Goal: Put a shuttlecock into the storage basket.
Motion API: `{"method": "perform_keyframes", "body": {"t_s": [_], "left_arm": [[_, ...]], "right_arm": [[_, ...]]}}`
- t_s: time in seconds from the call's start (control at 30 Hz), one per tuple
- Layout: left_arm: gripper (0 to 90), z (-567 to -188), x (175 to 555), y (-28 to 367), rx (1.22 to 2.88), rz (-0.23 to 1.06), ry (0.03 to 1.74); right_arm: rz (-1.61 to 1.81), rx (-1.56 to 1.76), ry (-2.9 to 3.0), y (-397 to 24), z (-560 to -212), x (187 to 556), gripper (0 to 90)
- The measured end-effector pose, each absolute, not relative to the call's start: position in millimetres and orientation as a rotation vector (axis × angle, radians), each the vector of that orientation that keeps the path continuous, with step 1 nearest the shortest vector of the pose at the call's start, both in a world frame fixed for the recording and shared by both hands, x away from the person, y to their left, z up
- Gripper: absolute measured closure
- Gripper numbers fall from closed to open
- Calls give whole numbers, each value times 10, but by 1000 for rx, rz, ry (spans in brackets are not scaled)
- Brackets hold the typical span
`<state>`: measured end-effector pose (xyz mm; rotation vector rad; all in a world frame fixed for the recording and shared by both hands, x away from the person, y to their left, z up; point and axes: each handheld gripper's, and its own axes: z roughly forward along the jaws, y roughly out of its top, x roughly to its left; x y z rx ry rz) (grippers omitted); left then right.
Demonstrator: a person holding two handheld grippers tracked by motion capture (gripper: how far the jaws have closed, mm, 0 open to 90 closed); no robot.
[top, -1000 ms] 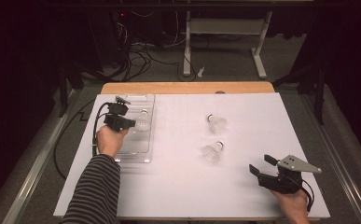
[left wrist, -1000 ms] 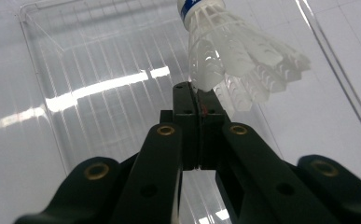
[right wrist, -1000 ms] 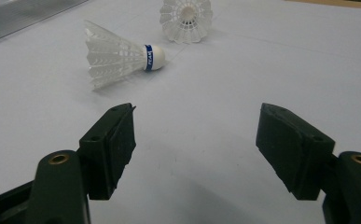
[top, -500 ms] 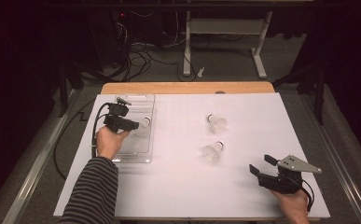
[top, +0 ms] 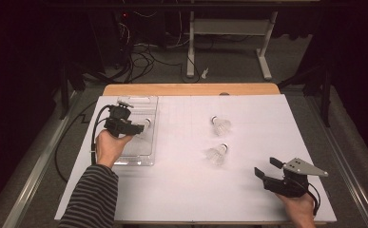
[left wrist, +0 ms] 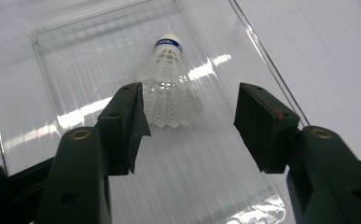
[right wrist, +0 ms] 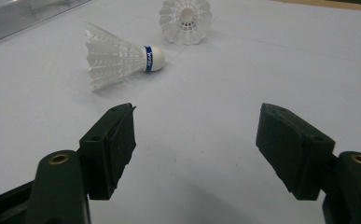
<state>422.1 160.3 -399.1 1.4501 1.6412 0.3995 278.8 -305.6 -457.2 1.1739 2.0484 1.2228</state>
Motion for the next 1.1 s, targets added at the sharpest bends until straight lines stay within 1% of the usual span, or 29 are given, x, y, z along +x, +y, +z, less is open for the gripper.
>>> {"method": "perform_keyframes", "body": {"t_s": [0.3, 1.1], "left_arm": [[416, -3952, 4081, 1589, 1427, 372, 1602], [386, -3914, 3780, 1619, 1369, 380, 1509]], "right_arm": [[1222, 1173, 2048, -3058, -4571, 2787, 290], [1225, 1174, 2044, -3059, -4568, 2782, 290]]}}
